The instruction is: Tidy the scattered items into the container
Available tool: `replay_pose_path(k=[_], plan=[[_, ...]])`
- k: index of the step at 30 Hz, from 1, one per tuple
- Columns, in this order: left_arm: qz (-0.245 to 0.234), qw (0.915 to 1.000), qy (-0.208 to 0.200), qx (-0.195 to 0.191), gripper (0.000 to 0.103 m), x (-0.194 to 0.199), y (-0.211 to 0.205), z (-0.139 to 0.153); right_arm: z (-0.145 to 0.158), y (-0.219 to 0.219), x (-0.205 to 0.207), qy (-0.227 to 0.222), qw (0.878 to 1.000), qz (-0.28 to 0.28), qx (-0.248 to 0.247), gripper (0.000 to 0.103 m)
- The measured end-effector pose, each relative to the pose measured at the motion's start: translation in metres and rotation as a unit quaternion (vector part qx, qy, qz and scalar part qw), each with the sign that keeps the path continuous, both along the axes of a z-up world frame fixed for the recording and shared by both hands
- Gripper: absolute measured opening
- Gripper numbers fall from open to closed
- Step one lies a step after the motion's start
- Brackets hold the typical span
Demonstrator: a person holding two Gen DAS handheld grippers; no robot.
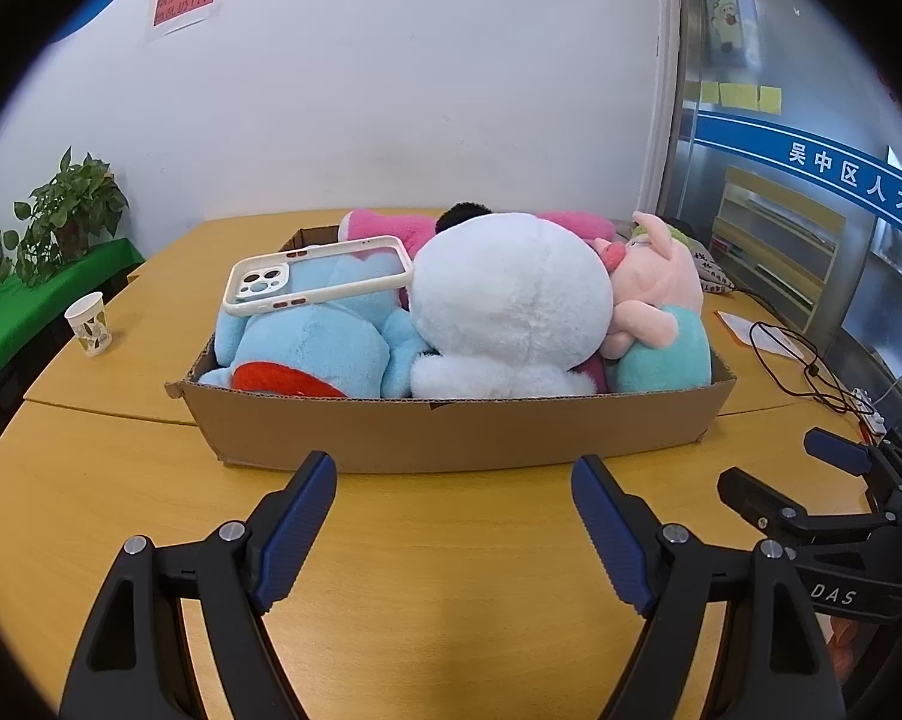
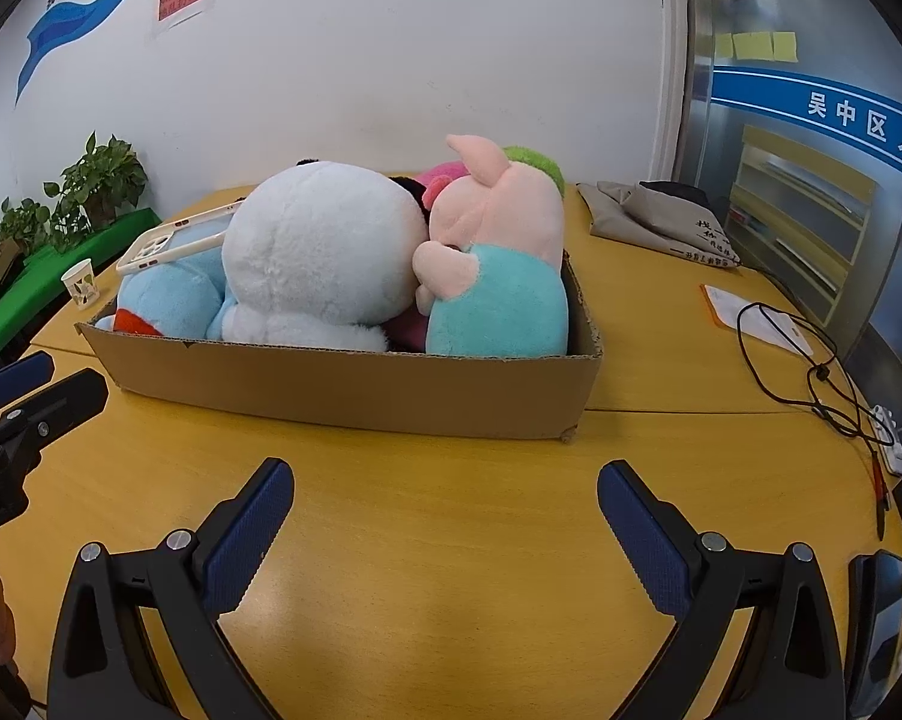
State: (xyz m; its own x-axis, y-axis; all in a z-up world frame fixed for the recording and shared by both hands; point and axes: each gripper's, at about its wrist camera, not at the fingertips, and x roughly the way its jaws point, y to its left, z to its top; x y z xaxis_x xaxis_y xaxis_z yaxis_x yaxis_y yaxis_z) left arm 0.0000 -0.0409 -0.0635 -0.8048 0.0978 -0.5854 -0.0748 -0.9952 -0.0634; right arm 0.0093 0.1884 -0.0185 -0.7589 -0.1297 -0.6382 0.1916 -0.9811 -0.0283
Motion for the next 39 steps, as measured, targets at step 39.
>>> replay_pose_path(k=[39], plan=[[0.011, 0.9995, -0.027, -0.011, 0.081, 0.002, -0.001, -0.017, -0.01, -0.004, 0.009, -0.004, 1.0, -0.008, 0.023, 0.103]])
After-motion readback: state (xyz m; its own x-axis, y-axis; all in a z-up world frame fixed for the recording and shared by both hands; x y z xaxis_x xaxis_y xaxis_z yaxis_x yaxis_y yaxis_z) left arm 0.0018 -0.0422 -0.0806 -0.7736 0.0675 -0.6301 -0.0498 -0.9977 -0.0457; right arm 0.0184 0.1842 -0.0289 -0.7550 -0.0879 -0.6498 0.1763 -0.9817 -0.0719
